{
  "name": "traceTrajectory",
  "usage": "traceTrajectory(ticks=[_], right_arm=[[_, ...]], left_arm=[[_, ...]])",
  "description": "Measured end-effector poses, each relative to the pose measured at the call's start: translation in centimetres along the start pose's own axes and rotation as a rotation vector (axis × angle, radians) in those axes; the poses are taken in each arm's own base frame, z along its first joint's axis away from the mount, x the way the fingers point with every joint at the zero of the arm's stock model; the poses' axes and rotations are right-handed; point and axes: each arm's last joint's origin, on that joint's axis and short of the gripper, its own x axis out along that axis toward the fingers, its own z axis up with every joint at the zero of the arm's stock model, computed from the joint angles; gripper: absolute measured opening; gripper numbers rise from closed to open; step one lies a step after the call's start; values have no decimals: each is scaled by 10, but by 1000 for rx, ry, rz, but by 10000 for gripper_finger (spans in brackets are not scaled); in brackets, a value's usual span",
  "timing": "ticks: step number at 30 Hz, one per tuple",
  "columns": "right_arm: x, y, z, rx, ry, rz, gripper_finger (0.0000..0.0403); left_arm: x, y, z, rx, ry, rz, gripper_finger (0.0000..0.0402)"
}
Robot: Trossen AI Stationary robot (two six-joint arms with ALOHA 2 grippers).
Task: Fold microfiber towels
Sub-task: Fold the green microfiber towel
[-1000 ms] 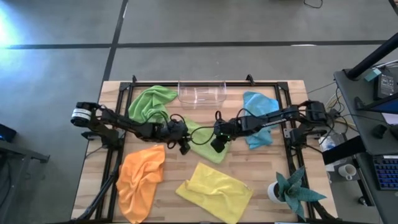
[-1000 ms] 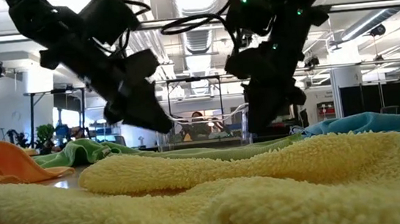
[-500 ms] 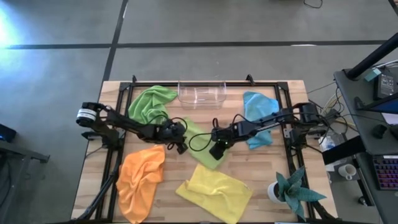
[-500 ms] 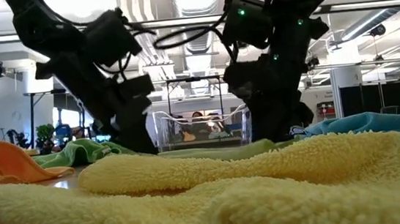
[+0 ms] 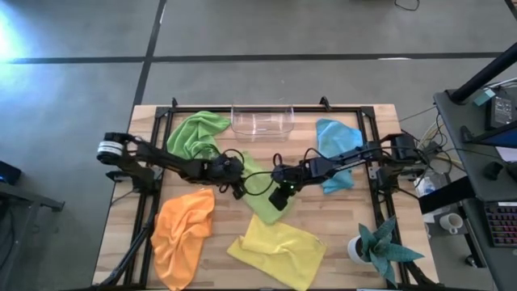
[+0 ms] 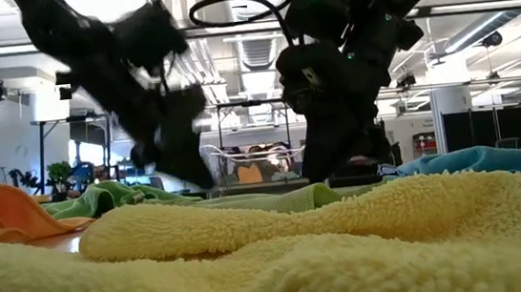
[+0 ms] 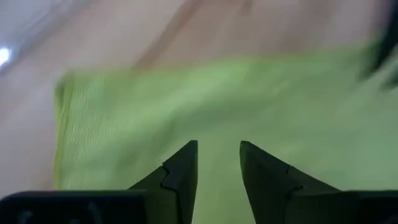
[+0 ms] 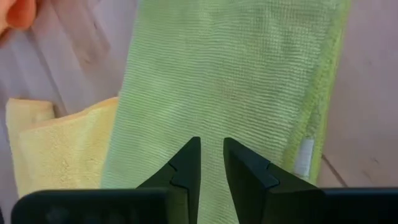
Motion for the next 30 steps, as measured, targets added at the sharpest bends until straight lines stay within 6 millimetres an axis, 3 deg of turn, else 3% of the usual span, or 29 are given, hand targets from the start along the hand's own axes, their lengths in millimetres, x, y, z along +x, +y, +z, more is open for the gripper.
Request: traceTrajectory(ticks=[7,14,30], right_arm=[[-19,6,4,32,-66,-4,68],[-30,11,7,47,-93,15,68],[-29,14,4,55,-84,21,68]], left_arm=[[-19,-25,8,33,-105,-189,105],[-10,-41,-13,92,-28,-238,105],[3,-30,-38,137,104,-127,105]])
